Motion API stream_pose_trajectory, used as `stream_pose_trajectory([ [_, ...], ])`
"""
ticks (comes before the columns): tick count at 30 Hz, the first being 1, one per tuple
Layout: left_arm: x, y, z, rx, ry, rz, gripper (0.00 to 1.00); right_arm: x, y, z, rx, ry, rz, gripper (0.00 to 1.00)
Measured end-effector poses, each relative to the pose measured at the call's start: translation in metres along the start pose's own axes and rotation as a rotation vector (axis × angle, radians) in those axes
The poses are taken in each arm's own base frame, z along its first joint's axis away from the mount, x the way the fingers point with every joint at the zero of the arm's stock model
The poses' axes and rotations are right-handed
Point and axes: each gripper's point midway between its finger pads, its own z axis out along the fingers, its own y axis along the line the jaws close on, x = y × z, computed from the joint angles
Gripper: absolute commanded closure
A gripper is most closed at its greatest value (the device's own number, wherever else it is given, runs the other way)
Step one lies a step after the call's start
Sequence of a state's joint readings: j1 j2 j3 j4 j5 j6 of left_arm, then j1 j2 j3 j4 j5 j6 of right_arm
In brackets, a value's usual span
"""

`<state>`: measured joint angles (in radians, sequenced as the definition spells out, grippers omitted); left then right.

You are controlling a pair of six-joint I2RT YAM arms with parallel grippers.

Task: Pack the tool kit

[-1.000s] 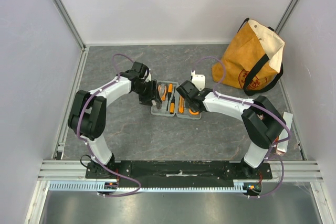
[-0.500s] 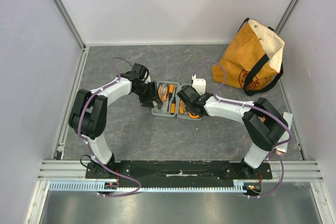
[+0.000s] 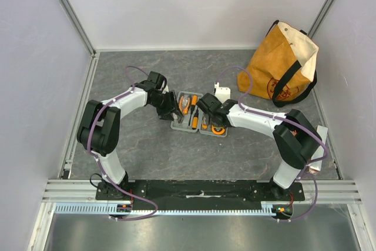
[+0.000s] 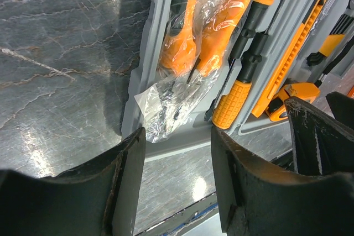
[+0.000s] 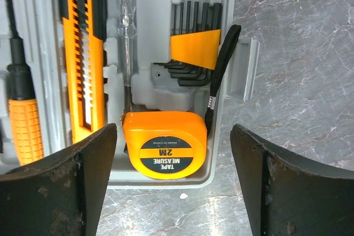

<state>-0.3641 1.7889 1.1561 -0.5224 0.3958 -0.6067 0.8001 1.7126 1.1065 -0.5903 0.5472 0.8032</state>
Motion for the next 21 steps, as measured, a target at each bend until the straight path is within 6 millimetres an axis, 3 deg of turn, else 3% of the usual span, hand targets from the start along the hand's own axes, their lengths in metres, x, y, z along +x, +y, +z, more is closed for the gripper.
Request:
stream_pose_trajectory([
  [11, -0.002, 0.001, 0.000, -0.002, -0.004, -0.007, 0.44, -0.011, 0.006, -0.007, -0.016, -0.001, -0.039, 0.36],
  [21, -0.002, 0.005, 0.001, -0.012, 0.000, -0.025, 0.50, -0.002, 0.007, 0.002, -0.008, 0.031, -0.124, 0.42],
])
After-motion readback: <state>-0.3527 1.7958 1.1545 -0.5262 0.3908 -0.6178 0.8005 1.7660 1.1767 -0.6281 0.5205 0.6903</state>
